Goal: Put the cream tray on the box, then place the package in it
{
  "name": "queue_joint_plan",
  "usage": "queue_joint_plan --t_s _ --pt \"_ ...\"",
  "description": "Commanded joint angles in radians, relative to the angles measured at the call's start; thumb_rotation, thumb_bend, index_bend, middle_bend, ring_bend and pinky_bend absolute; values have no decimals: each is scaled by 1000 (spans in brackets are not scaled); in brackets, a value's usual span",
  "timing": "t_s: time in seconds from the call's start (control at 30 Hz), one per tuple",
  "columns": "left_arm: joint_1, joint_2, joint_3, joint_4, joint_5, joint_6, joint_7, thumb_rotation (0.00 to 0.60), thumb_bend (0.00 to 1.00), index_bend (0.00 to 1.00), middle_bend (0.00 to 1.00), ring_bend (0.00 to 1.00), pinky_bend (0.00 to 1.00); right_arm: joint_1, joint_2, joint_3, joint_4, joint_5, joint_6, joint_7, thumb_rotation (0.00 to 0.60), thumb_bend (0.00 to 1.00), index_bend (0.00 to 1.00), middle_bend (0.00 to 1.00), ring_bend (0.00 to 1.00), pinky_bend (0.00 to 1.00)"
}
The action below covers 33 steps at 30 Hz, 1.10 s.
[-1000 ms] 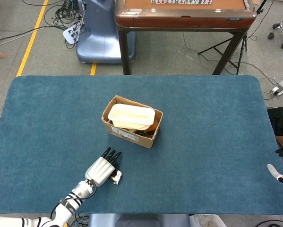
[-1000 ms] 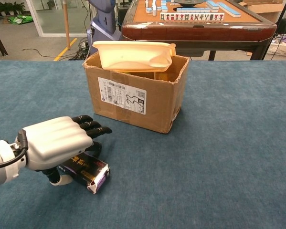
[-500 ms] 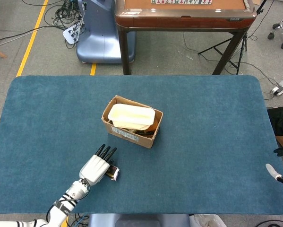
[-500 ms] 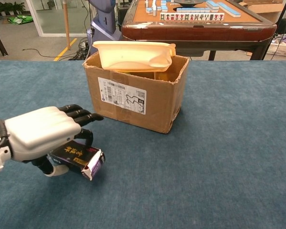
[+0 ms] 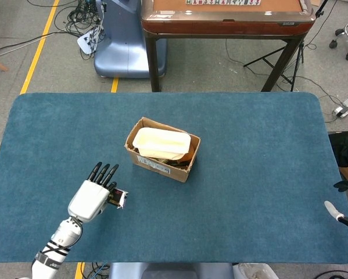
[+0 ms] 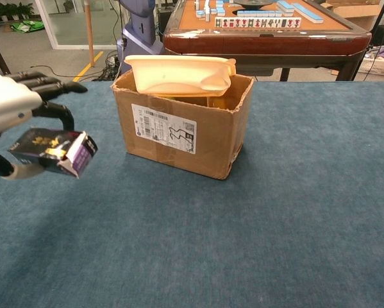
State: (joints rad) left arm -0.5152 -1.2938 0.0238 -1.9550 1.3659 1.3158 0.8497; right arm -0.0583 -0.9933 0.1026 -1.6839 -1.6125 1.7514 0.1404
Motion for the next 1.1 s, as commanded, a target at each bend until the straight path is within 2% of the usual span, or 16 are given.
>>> queue_joint_plan --t_s 0.03,0.33,0.57,0.7,1.1 --pt "10 59 -32 -48 18 30 -19 600 353 553 0 0 12 0 0 -1 -1 -1 0 -1 600 164 465 524 446 360" --pt "6 174 -100 -155 17 50 -12 600 358 563 0 0 12 3 -2 -1 -1 1 -7 -7 600 164 464 524 446 360" --pt "-38 209 -171 -221 -24 23 29 600 358 564 0 0 12 7 -7 -3 -2 -1 -15 -18 600 164 465 524 446 360" --pt "-82 197 -212 -233 -73 -5 77 600 358 565 0 0 12 9 -8 -3 -1 2 -19 -22 600 164 465 524 446 360" --pt "-235 68 -335 -197 -229 -32 162 600 362 576 0 0 12 11 -7 -4 0 3 -25 -20 600 164 465 524 446 360"
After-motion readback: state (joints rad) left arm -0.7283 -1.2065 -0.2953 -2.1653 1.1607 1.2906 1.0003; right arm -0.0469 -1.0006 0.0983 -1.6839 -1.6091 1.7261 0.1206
